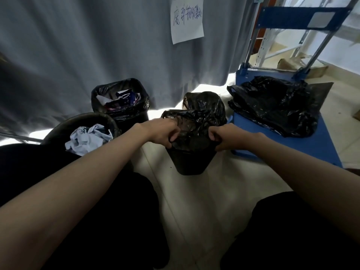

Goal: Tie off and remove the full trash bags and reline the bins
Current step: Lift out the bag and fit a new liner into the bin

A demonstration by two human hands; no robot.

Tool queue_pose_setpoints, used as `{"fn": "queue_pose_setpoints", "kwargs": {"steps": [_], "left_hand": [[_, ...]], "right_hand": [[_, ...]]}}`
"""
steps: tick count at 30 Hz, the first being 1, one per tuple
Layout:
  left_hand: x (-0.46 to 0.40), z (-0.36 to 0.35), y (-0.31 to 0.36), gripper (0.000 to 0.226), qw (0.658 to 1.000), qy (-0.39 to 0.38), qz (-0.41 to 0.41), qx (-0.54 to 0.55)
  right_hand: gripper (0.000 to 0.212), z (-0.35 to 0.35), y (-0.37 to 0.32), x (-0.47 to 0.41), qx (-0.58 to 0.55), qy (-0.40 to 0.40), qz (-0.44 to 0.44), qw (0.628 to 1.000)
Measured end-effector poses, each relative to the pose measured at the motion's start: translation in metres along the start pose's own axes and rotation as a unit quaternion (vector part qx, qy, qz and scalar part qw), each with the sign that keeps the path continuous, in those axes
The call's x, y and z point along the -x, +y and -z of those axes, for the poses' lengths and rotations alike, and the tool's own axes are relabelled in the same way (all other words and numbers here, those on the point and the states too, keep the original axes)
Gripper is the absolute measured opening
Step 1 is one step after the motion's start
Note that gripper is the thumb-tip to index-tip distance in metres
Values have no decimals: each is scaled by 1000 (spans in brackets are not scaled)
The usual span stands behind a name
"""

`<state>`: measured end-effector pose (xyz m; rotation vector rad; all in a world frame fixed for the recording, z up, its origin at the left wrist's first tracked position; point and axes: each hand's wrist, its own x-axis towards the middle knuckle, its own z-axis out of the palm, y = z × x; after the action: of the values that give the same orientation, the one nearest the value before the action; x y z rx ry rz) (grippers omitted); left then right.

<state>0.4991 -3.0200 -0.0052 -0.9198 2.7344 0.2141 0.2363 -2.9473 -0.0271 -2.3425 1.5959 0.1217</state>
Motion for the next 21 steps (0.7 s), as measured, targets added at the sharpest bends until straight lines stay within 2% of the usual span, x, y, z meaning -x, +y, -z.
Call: {"fn": "queue_pose_setpoints", "kwargs": {"steps": [2,6,8,13,18,21], "left_hand": [[1,-4,-1,26,1000,1,-8,-19],[4,-8,-5,57,1000,16,-18,1],[4,-9,-6,64,1000,13,-23,1],[0,-13,-7,38,999,-5,-24,-30],[4,-15,-13,18,999,27,-4,-25],[4,-16,-15,21,998,54,7,-22]], "right_hand": [[33,-5,3,8,-14,-13,0,1000],[28,-8,5,12,-27,-26,-6,999],[26,-7,4,11,-28,-24,-8,999],[10,-7,1,5,-37,2,-12,999],[24,-8,5,1,-15,50,11,999],[36,-9,5,0,-33,72,26,996]]}}
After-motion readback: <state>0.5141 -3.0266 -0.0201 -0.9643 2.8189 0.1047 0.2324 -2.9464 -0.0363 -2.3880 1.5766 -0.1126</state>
